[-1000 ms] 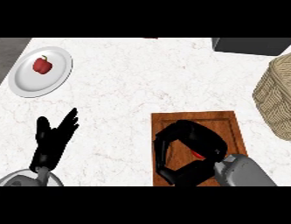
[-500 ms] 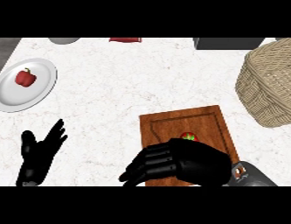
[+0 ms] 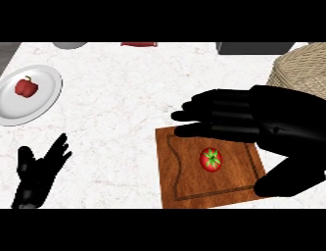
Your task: Pick the tomato from the cutting board and place it in the basket
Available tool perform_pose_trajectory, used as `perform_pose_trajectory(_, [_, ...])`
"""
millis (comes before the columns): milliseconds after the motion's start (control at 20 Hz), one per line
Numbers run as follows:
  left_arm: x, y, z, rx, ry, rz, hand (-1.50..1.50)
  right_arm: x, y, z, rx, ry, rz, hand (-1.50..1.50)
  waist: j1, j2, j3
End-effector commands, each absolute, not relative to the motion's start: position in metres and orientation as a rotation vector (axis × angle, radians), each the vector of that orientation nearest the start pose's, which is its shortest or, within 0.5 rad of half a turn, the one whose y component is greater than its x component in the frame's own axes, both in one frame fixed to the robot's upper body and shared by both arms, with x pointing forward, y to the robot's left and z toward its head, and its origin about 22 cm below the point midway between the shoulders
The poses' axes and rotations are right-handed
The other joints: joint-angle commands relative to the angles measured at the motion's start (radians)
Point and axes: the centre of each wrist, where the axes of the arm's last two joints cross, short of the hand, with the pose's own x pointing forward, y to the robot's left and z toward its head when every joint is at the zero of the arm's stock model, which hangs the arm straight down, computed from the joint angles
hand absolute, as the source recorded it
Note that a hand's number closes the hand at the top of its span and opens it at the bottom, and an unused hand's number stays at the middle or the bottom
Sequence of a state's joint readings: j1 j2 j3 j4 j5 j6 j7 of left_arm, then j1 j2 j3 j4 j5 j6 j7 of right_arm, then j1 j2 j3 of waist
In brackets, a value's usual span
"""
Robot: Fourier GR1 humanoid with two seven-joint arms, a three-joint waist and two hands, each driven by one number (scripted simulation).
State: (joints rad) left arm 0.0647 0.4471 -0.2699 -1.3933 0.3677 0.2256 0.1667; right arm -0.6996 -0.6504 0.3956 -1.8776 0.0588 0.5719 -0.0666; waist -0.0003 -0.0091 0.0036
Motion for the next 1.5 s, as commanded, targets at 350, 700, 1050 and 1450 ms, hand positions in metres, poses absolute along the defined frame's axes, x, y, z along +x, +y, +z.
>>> perform_pose_trajectory(350, [0.190,0.306,-0.053,0.141,-1.012,-0.028,0.00,0.295,-0.214,0.339,-0.096,-1.481,2.167,-1.50,0.020,0.011,-0.005])
perform_pose_trajectory(700, [0.196,0.288,-0.062,0.176,-1.029,-0.029,0.00,0.295,-0.219,0.320,-0.109,-1.466,2.201,-1.50,0.009,0.012,-0.003])
perform_pose_trajectory(1050, [0.185,0.309,-0.055,0.148,-1.017,-0.047,0.00,0.298,-0.196,0.266,-0.018,-1.494,2.150,-1.50,0.011,0.010,-0.004])
perform_pose_trajectory(1450, [0.198,0.296,-0.062,0.140,-1.016,-0.026,0.00,0.301,-0.204,0.222,0.009,-1.523,2.131,-1.50,0.006,0.012,-0.003])
